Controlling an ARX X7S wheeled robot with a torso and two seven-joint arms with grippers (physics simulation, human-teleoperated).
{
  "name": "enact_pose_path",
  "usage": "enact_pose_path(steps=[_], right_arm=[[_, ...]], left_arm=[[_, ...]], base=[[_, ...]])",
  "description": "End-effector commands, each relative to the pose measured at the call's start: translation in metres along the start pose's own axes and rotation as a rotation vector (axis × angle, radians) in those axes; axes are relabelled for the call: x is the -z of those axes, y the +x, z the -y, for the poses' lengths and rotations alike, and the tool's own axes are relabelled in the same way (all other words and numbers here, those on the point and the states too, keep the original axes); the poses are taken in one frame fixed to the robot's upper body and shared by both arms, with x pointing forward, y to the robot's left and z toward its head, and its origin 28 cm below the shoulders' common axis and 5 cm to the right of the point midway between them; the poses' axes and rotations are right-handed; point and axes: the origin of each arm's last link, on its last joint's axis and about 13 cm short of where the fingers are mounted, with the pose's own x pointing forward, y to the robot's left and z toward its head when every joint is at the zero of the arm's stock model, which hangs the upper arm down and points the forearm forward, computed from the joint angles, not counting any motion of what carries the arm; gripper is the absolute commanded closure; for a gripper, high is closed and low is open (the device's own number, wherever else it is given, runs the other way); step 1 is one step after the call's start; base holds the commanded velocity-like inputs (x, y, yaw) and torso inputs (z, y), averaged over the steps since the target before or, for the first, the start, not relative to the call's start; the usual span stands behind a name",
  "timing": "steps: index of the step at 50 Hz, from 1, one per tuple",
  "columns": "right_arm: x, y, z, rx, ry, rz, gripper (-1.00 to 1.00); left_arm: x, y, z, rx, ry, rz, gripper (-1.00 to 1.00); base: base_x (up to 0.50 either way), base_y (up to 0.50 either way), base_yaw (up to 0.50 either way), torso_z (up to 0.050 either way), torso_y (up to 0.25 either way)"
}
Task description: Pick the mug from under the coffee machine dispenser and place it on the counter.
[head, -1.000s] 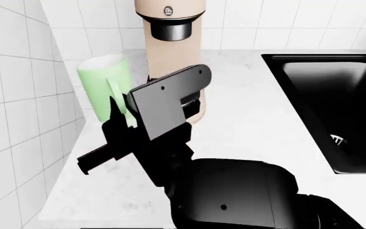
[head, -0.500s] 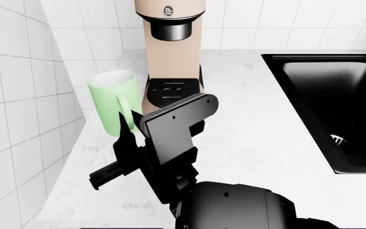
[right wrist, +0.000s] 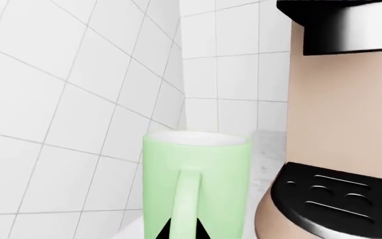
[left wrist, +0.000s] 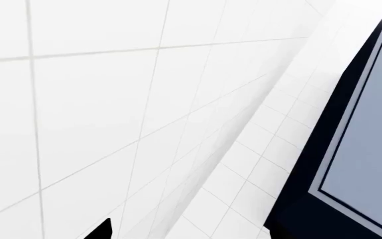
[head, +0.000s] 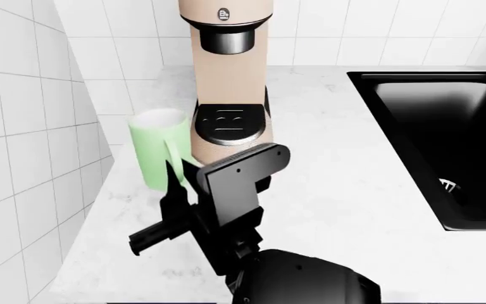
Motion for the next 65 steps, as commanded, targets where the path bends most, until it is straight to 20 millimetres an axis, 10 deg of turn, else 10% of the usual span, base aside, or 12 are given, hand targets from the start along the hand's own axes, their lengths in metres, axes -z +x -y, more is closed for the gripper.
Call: enact_pose_path(steps=[1, 52, 53, 65], right_arm=[[0.011, 0.003, 0.002, 0.003, 0.018, 0.008, 1.00], [0.048, -0.009, -0.005, -0.035, 0.001, -0.107, 1.00], [0.049, -0.010, -0.006, -0.039, -0.001, -0.108, -1.00], [0.054, -0.018, -0.006, -0.048, -0.008, -0.118, -1.00]], left_arm=[[0.001, 0.000, -0.001, 0.000, -0.001, 0.001, -1.00], [0.000, 0.000, 0.000, 0.000, 0.001, 0.002, -1.00], [0.000, 0.000, 0.000, 0.000, 0.001, 0.002, -1.00], [0.000, 0.000, 0.000, -0.001, 0.001, 0.001, -1.00]], base=[[0.00, 0.00, 0.00, 0.000, 0.000], [0.00, 0.00, 0.00, 0.000, 0.000], [0.00, 0.00, 0.00, 0.000, 0.000], [0.00, 0.00, 0.00, 0.000, 0.000]])
